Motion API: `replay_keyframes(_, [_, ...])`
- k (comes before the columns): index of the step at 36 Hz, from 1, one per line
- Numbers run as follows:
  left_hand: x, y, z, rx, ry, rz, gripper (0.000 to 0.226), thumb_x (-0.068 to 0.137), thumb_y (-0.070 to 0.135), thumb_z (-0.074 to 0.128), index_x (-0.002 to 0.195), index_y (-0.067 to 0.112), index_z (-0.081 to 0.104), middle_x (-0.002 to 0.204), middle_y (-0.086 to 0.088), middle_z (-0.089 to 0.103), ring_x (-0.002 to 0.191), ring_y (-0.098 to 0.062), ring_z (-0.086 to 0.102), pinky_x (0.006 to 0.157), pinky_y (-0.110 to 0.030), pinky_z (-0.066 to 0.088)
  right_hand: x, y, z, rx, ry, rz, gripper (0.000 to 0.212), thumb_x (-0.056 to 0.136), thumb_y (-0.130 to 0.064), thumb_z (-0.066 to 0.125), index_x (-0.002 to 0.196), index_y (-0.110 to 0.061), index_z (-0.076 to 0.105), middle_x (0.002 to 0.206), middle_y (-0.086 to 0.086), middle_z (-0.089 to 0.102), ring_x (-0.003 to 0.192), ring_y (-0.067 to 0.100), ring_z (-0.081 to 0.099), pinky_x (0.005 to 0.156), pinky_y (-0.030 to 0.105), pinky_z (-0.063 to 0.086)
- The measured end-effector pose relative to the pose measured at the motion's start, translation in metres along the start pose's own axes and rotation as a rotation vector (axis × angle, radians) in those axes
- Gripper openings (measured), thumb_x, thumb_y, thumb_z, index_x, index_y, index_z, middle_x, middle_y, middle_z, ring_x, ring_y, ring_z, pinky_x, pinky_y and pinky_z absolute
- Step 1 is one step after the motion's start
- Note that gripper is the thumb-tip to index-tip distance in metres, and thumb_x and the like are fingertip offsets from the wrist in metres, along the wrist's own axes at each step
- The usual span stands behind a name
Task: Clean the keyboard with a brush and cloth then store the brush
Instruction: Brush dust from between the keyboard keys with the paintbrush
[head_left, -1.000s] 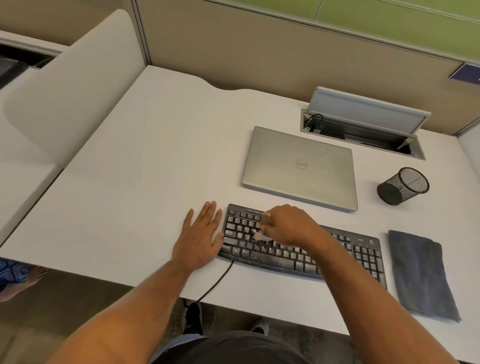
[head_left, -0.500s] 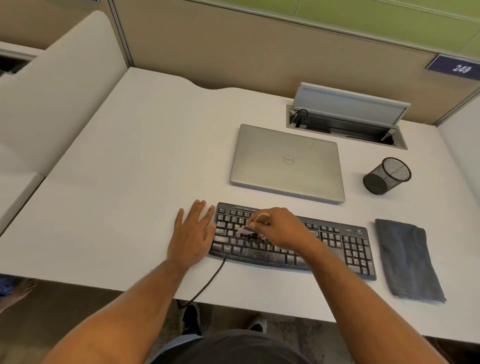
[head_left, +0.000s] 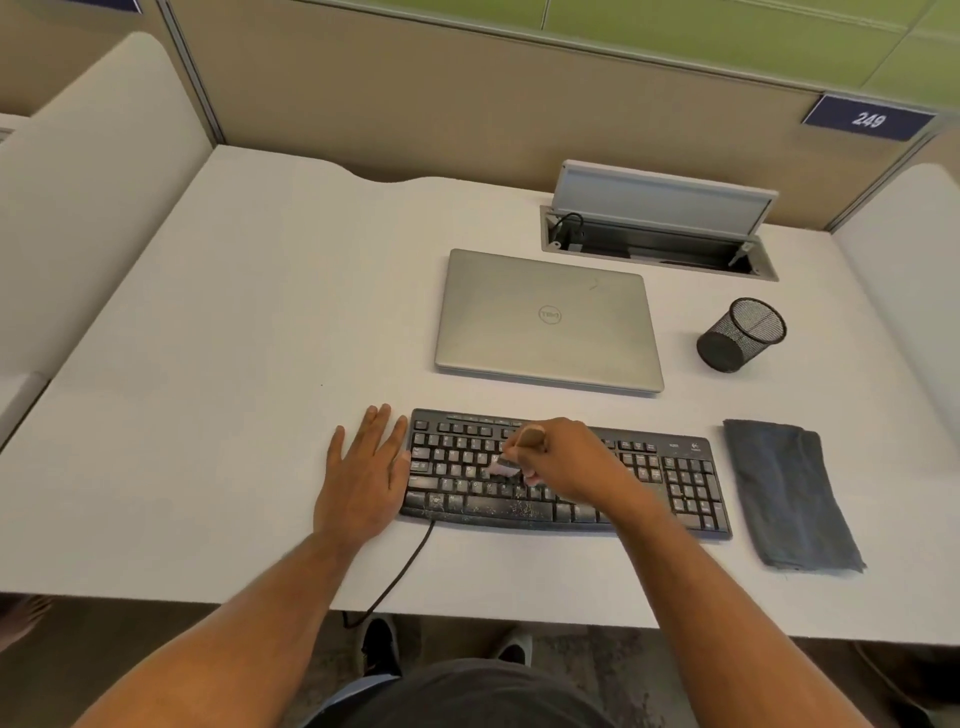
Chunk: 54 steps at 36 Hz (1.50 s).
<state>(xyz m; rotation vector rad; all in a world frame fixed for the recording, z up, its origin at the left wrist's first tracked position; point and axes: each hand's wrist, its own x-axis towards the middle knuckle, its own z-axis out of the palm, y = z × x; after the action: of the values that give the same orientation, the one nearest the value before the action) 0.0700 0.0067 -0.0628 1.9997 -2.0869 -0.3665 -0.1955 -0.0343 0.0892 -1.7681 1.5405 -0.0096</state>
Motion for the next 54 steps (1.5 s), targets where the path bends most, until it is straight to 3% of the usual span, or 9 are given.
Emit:
replay_keyframes(10, [0.001,-0.008,0.001,0.035,0.005,-0.025,0.063,0.105,0.045,0.007,0.162,0.024,0.024,0.170,0.003,0.016,0.157,-0.012,0.003,0.127,-0.050,0.008,-0.010,0.029,-0.023,-0.180,0.046,0.097,0.019,0.106,-0.028,0.057,0.098,-0.030,0.074,0.078,-0.017,0.065,0.083,0.010,0.068,0.079,0.031,0.053])
replay_keyframes(14, [0.000,-0.008,0.001,0.044,0.003,-0.028,0.063,0.104,0.045,0.007,0.162,0.024,0.024,0.170,0.003,0.016,0.157,-0.012,0.003,0.127,-0.050,0.008,-0.014,0.031,-0.024,0.068,0.130,0.098,0.020,0.102,-0.027,0.063,0.086,-0.028,0.074,0.076,-0.006,0.076,0.073,0.008,0.074,0.081,0.033,0.059])
replay_keyframes(19, [0.000,-0.009,0.002,0.037,0.000,-0.030,0.064,0.105,0.046,0.006,0.162,0.025,0.024,0.170,0.003,0.014,0.157,-0.011,0.001,0.127,-0.049,0.006,-0.013,0.013,0.002,0.288,0.181,0.066,0.016,0.101,-0.035,0.066,0.093,-0.024,0.073,0.085,-0.004,0.079,0.076,0.010,0.076,0.080,0.032,0.063])
replay_keyframes(27, [0.000,-0.008,0.001,0.044,0.004,-0.028,0.066,0.104,0.047,0.006,0.161,0.023,0.027,0.170,0.002,0.017,0.157,-0.012,0.005,0.127,-0.049,0.007,-0.016,0.033,0.011,0.084,0.278,0.150,0.024,0.102,-0.041,0.060,0.096,-0.025,0.077,0.077,-0.006,0.074,0.072,0.014,0.069,0.075,0.039,0.061])
replay_keyframes(33, [0.000,-0.009,0.001,0.039,0.015,-0.029,0.064,0.105,0.046,0.010,0.160,0.022,0.031,0.169,0.001,0.020,0.157,-0.013,0.008,0.127,-0.050,0.009,-0.032,0.065,-0.023,-0.015,0.316,0.268,0.020,0.100,-0.031,0.062,0.092,-0.021,0.077,0.071,-0.008,0.069,0.067,0.006,0.061,0.055,0.023,0.039])
replay_keyframes(37, [0.000,-0.008,0.002,0.050,0.009,-0.028,0.064,0.105,0.046,0.008,0.161,0.022,0.029,0.170,0.001,0.019,0.157,-0.014,0.006,0.127,-0.050,0.008,-0.037,0.069,-0.030,0.089,0.391,0.268,0.020,0.098,-0.027,0.063,0.086,-0.021,0.077,0.070,-0.006,0.073,0.068,0.009,0.069,0.059,0.023,0.048])
replay_keyframes(41, [-0.001,-0.008,0.001,0.048,0.011,-0.024,0.065,0.104,0.046,0.006,0.161,0.023,0.028,0.170,0.000,0.019,0.157,-0.014,0.007,0.127,-0.050,0.008,-0.034,0.055,-0.014,0.355,0.368,0.203,0.013,0.097,-0.025,0.069,0.086,-0.021,0.075,0.074,-0.005,0.077,0.069,0.007,0.075,0.076,0.035,0.065])
replay_keyframes(45, [-0.001,-0.007,0.000,0.048,0.006,-0.025,0.066,0.104,0.047,0.005,0.161,0.023,0.026,0.170,0.000,0.018,0.158,-0.014,0.005,0.127,-0.050,0.007,-0.030,0.049,-0.004,0.250,0.300,0.182,0.020,0.101,-0.028,0.064,0.086,-0.021,0.075,0.075,-0.002,0.076,0.078,0.020,0.075,0.080,0.039,0.064])
replay_keyframes(54, [-0.001,-0.007,0.000,0.030,0.010,-0.022,0.066,0.104,0.047,0.006,0.161,0.023,0.028,0.170,0.000,0.018,0.157,-0.014,0.005,0.127,-0.049,0.006,-0.039,0.086,-0.037,0.168,0.366,0.322,0.018,0.094,-0.025,0.065,0.079,-0.023,0.074,0.066,-0.003,0.075,0.074,0.017,0.074,0.080,0.045,0.063])
